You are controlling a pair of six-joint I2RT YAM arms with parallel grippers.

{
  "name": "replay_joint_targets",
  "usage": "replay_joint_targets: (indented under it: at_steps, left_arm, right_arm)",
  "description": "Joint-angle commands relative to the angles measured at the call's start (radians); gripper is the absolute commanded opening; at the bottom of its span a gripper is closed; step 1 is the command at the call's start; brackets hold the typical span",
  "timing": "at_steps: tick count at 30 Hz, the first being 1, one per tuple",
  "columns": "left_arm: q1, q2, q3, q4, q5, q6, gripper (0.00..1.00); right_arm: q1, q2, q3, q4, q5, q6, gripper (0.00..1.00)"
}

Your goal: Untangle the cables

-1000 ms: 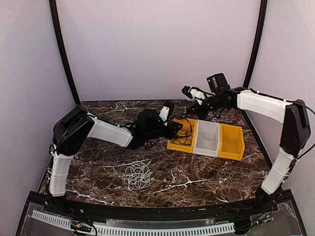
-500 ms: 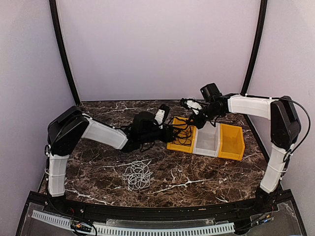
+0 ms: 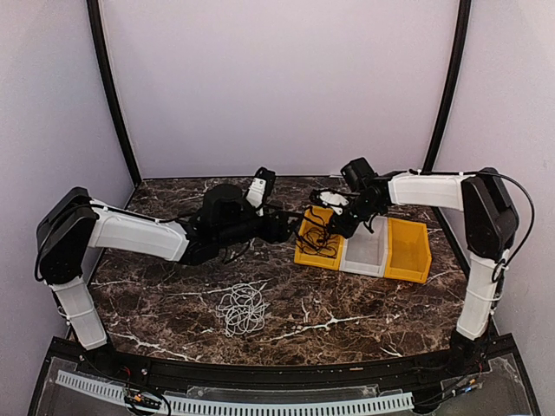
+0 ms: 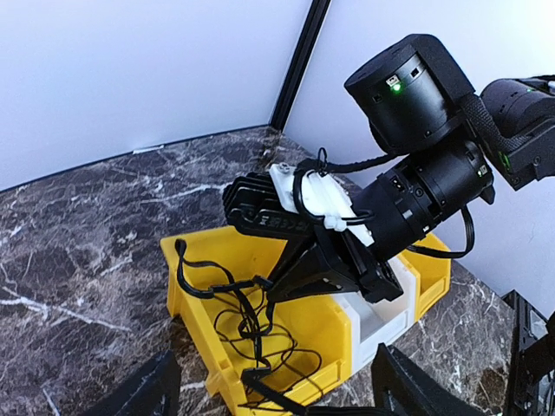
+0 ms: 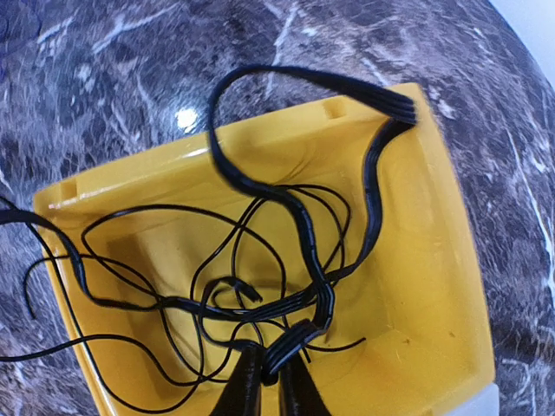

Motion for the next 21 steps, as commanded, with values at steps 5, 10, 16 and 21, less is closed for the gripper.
replay_joint_targets:
  at_steps: [5, 10, 16, 21]
  left_arm:
    - [0.010, 0.030, 0.049, -0.155, -0.019, 0.007, 0.75]
    - [0.013, 0.040, 0.051, -0.114, 0.003, -0.015, 0.71]
    - [0.024, 0.052, 0.046, -0.054, 0.056, -0.088, 0.65]
    - [0.031, 0.059, 0.043, -0.059, 0.061, -0.135, 0.63]
  right_arm:
    - [0.016, -0.031, 0.074, -0.087, 0.023, -0.018, 0.38]
    - [0.016, -0.124, 0.030, -0.099, -0.104, -0.067, 0.50]
    - [0.030, -0.209, -0.100, -0.054, -0.300, -0.189, 0.62]
    - [0.055, -0.189, -0.109, -0.031, -0.307, -0.233, 0.65]
